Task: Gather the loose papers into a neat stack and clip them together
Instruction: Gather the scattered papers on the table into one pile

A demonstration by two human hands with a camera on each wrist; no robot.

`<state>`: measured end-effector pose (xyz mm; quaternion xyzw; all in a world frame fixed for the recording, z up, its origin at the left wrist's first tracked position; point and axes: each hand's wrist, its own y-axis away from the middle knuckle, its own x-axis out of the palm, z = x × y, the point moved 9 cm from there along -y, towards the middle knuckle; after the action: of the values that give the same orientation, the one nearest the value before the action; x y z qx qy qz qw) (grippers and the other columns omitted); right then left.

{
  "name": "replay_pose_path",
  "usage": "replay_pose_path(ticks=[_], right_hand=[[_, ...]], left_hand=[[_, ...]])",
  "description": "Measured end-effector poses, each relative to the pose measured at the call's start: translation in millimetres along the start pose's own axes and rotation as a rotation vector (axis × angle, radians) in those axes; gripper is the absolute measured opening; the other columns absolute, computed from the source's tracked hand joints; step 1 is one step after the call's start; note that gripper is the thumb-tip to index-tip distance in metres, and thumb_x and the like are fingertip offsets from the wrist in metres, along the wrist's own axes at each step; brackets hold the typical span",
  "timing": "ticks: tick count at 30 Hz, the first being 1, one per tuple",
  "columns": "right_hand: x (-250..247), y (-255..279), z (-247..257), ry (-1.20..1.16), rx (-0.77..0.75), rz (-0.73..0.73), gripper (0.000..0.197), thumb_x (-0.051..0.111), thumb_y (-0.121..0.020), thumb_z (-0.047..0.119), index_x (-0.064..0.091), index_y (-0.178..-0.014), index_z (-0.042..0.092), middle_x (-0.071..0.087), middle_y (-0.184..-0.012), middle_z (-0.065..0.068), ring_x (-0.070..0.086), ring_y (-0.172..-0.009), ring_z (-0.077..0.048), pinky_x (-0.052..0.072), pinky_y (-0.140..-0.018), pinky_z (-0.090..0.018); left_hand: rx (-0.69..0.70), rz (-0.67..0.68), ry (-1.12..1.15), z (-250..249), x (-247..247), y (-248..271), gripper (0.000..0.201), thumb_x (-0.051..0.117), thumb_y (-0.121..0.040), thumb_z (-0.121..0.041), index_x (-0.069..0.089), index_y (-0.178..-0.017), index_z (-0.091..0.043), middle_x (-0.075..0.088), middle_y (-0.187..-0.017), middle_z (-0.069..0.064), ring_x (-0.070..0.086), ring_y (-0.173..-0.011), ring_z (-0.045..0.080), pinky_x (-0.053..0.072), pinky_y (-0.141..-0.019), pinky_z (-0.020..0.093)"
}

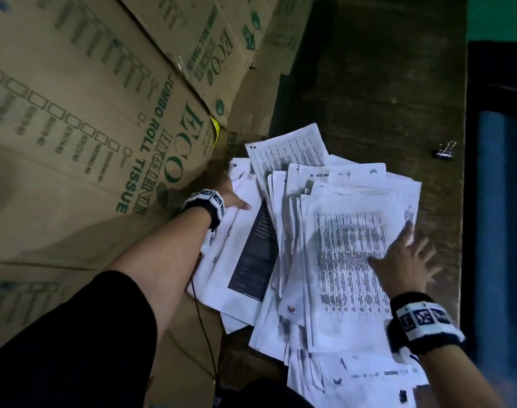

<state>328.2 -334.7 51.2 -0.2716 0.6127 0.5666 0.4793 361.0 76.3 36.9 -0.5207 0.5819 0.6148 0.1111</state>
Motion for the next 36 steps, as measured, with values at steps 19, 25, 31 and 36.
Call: replay_pose_path(ticks=[19, 25, 31, 36], right_hand=[[124, 79, 149, 0.742, -1.238, 0.178, 0.085, 0.093, -0.039, 0.005, 0.068, -0.115, 0.035, 0.064, -0.127, 0.002, 0.065, -0.108, -0.036, 0.058, -0.062, -0.048], [117, 79, 157, 0.695, -1.236, 0.103, 0.092, 0.089, -0.031, 0.0, 0.069, -0.115, 0.033, 0.065, -0.126, -0.001, 0.067, -0.101, -0.038, 0.054, -0.05, -0.04], [115, 88, 155, 0.727, -1.223, 0.251, 0.104, 0.074, -0.069, -0.007, 0.024, -0.15, 0.036, 0.026, -0.158, 0.003, 0.034, -0.137, -0.042, 0.053, -0.082, -0.049], [98, 81, 154, 0.389, -1.125, 0.423, 0.082, 0.049, -0.081, -0.014, 0.032, -0.148, 0.03, 0.021, -0.159, -0.004, 0.03, -0.141, -0.034, 0.05, -0.093, -0.025]], left_hand=[[-0.119, 0.096, 0.334, 34, 14, 38, 0.061, 0.087, -0.061, -0.014, 0.059, -0.113, -0.003, 0.063, -0.113, 0.008, 0.058, -0.106, 0.028, 0.048, -0.097, 0.044], [-0.145, -0.104, 0.382, 44, -24, 92, 0.04, 0.086, -0.059, -0.01, 0.063, -0.092, -0.005, 0.067, -0.104, 0.009, 0.063, -0.094, 0.029, 0.054, -0.088, 0.044], [-0.141, -0.322, 0.479, 51, -88, 162, 0.046, 0.084, -0.057, -0.007, 0.065, -0.099, -0.001, 0.068, -0.104, 0.012, 0.065, -0.092, 0.03, 0.055, -0.085, 0.044], [-0.098, -0.421, 0.628, 47, -137, 236, 0.054, 0.083, -0.055, -0.011, 0.06, -0.102, -0.001, 0.065, -0.1, 0.006, 0.062, -0.091, 0.022, 0.045, -0.061, 0.025]])
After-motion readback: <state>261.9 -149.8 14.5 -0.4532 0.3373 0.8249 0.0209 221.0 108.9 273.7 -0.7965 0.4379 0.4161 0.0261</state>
